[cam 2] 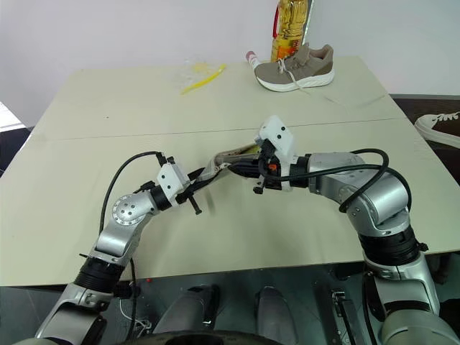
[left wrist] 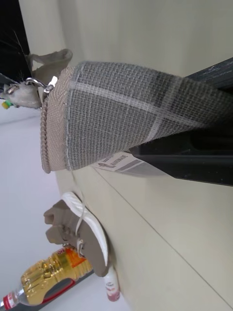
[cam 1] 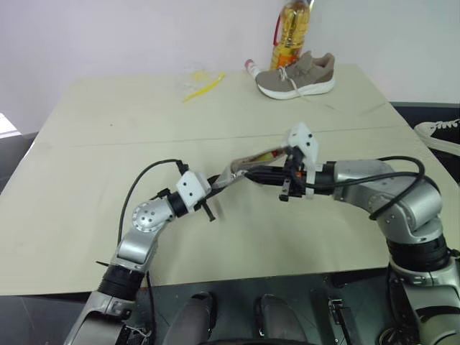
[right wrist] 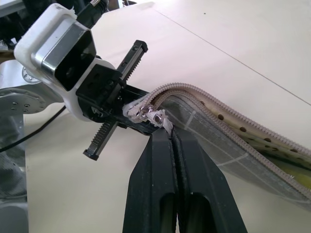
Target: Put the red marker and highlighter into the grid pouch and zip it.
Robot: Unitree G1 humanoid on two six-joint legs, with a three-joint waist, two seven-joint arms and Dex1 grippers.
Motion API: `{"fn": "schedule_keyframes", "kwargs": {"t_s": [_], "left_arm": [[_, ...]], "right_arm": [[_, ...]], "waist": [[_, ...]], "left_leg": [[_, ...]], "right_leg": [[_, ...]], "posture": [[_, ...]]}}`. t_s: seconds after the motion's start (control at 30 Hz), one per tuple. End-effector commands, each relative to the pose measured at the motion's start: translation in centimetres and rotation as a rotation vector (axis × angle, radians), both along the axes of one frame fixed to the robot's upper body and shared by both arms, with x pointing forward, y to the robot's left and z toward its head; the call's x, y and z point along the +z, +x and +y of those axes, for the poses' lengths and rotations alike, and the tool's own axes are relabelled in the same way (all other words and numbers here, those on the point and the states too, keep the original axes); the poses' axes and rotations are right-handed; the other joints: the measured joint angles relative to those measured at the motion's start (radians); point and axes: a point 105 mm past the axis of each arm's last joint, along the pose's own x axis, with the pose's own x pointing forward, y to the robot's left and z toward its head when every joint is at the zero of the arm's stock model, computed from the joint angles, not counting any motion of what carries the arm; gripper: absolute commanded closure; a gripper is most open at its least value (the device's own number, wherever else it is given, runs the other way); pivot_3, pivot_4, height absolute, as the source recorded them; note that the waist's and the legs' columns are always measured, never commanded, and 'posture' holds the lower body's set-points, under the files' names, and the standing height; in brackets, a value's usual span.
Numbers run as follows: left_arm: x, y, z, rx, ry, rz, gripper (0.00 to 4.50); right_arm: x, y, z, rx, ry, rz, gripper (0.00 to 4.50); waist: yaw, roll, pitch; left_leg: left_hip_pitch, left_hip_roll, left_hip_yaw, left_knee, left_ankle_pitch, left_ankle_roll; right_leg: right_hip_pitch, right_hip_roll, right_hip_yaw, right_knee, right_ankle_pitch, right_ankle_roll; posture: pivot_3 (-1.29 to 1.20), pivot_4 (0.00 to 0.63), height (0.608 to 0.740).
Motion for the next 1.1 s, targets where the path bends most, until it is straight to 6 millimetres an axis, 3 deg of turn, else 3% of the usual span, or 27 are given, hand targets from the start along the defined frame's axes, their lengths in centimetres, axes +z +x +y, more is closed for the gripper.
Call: {"fn": "schedule_keyframes", "kwargs": {"t_s": [0.03,0.2,0.4,0.8,0.97,1.1], "left_arm": [[-0.5,-0.2,0.8,0.015,0.001,0.033,4.5],[-0.5,-0.5,0.3,-0.003,-0.007,0.046,4.5],[-0.2,-0.4,0.3,0.008,-0.043,0.057,4.5],[-0.1,-0.5,0.2,0.002,-0.039,0.056,4.5],[-0.5,-0.9,0.3,-0.014,-0.031,0.071,4.5],[-0.7,-1.2,0.4,-0.018,-0.025,0.08,4.5]], "right_arm": [[1.2,0.1,0.5,-0.038,-0.005,-0.103,4.45],[0.8,-2.2,3.6,0.094,0.03,-0.072,4.45],[0.5,-2.3,4.1,0.095,0.039,-0.054,4.45],[0.2,-1.6,2.5,0.027,0.079,-0.002,4.45],[1.3,1.5,-0.2,-0.169,0.154,0.014,4.45],[1.4,2.5,-2.0,-0.231,0.13,0.014,4.45]], "waist": [[-0.001,0.0,0.0],[0.0,0.0,0.0],[0.001,0.0,0.0],[0.0,0.0,0.0],[0.0,0.0,0.0],[0.0,0.0,0.0]], "left_leg": [[0.0,0.0,0.0,0.0,0.0,0.0],[0.0,0.0,0.0,0.0,0.0,0.0],[0.0,0.0,0.0,0.0,0.0,0.0],[0.0,0.0,0.0,0.0,0.0,0.0],[0.0,0.0,0.0,0.0,0.0,0.0],[0.0,0.0,0.0,0.0,0.0,0.0]], "right_leg": [[0.0,0.0,0.0,0.0,0.0,0.0],[0.0,0.0,0.0,0.0,0.0,0.0],[0.0,0.0,0.0,0.0,0.0,0.0],[0.0,0.0,0.0,0.0,0.0,0.0],[0.0,0.0,0.0,0.0,0.0,0.0],[0.0,0.0,0.0,0.0,0.0,0.0]], "posture": [[0.0,0.15,0.74],[0.0,0.15,0.74],[0.0,0.15,0.74],[0.0,0.15,0.74],[0.0,0.15,0.74],[0.0,0.15,0.74]]}}
